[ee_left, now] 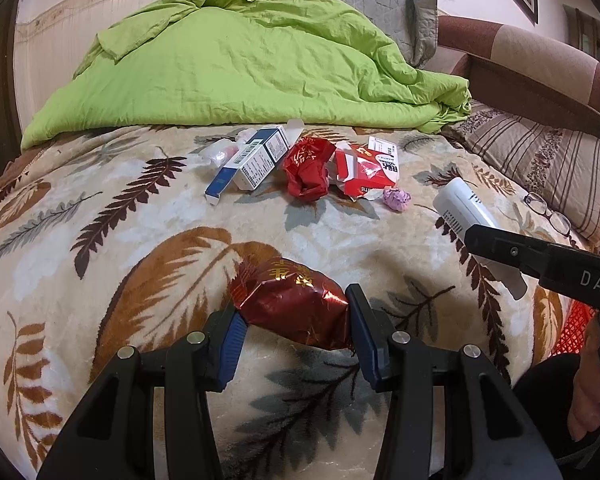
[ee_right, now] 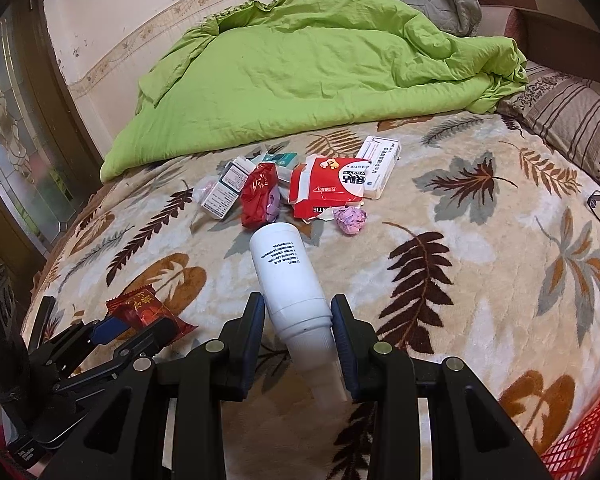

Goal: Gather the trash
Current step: 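Lift the spray bottle with the right gripper while the left holds the wrapper, then release the bottle into the red basket with the right gripper while the left drops the wrapper, then grasp the pink tissue ball with the right gripper while the left grasps the red crumpled wrapper, then lift the tissue ball and red wrapper off the blanket with both grippers, then carry both items over the red basket and open both grippers, then move both open grippers back over the trash on the bed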

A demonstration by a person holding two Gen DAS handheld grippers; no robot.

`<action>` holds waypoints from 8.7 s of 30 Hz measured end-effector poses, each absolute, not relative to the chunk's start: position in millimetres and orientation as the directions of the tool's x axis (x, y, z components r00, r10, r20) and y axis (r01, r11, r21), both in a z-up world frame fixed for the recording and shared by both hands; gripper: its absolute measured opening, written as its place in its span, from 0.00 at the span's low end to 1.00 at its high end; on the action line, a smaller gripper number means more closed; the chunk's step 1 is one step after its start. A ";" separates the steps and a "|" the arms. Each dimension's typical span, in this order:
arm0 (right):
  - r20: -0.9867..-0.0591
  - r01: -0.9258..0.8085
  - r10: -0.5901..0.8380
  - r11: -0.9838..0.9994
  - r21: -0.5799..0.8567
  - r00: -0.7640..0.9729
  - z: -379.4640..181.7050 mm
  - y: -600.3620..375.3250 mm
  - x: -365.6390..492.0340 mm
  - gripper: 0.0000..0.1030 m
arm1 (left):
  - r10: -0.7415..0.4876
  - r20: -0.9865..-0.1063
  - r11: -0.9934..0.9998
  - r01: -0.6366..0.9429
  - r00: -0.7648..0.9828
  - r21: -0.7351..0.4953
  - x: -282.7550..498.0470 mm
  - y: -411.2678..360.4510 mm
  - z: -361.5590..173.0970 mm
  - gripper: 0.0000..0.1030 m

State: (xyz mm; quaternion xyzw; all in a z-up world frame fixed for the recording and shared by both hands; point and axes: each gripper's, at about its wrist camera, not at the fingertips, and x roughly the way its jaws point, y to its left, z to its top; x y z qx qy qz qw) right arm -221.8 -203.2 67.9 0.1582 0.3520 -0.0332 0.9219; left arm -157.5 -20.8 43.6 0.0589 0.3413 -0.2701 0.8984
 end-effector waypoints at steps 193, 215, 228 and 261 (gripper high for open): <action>-0.671 0.113 0.095 0.959 0.259 0.735 63.4 -195.2 -210.4 0.23 | -0.449 -0.689 0.849 0.513 0.570 -0.128 -155.7 -17.6 37.9 0.28; -0.658 0.148 0.094 0.941 0.303 0.747 67.7 -206.7 -219.2 0.23 | -0.469 -0.685 0.835 0.532 0.558 -0.139 -160.0 -20.4 39.1 0.28; -0.645 0.366 0.007 0.819 0.442 0.764 88.4 -297.3 -354.2 0.23 | -0.654 -0.659 0.607 0.778 0.371 -0.165 -205.6 -80.9 70.3 0.28; -0.620 0.641 -0.301 0.625 0.446 0.725 104.7 -408.7 -492.1 0.56 | -0.728 -0.685 0.282 0.901 -0.022 -0.329 -300.7 -240.0 110.8 0.63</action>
